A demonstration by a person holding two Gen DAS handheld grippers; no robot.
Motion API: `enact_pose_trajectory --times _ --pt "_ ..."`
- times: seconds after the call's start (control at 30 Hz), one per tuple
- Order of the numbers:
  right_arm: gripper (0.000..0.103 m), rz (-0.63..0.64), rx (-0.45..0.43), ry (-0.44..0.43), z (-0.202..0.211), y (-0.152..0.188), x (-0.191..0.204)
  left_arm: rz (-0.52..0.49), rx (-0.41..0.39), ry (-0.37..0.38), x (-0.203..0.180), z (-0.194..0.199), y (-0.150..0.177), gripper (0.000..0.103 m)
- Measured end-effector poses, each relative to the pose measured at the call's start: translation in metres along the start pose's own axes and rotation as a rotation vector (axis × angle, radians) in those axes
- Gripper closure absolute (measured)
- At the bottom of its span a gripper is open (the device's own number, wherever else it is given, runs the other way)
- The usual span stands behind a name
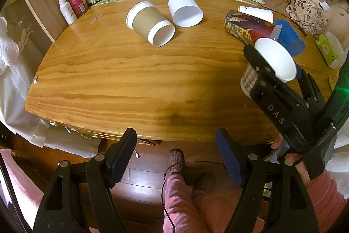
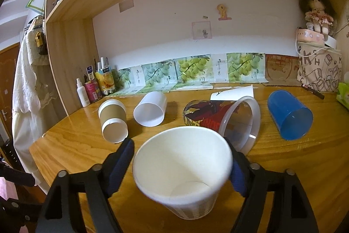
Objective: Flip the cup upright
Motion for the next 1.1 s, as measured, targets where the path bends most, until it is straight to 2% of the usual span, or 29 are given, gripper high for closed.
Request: enact_pose_trajectory --times 0.37,0.63,0.8,1.1 --pt "0.021 0.042 0.097 0.001 0.012 -0.004 -0.009 0.012 -0.03 0.0 -0.011 0.02 -0.002 0.025" --pt "0.018 0.034 0.179 0.01 0.052 -0.01 -0.022 0.054 -0.049 0.015 -0.014 0.035 0.004 0.025" --pt "0.018 0.004 0.239 0.039 0.086 -0.016 -0.028 0.1 -0.098 0.043 -0.018 0.055 0.008 0.025" --pt "0.018 0.0 0.294 0.103 0.147 -0.058 -0.029 0.096 -0.195 -0.041 -0.033 0.105 0.005 0.025"
Point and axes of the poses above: each gripper's, at about its wrist camera, not at the fingertips, and z roughly against the way its jaws point, x to its left, y to its underside, the point moved 1 cm from there along -z, roughly the way its jaws point, and after that the axes turned 3 degrees about y, right-handed, at the moved point
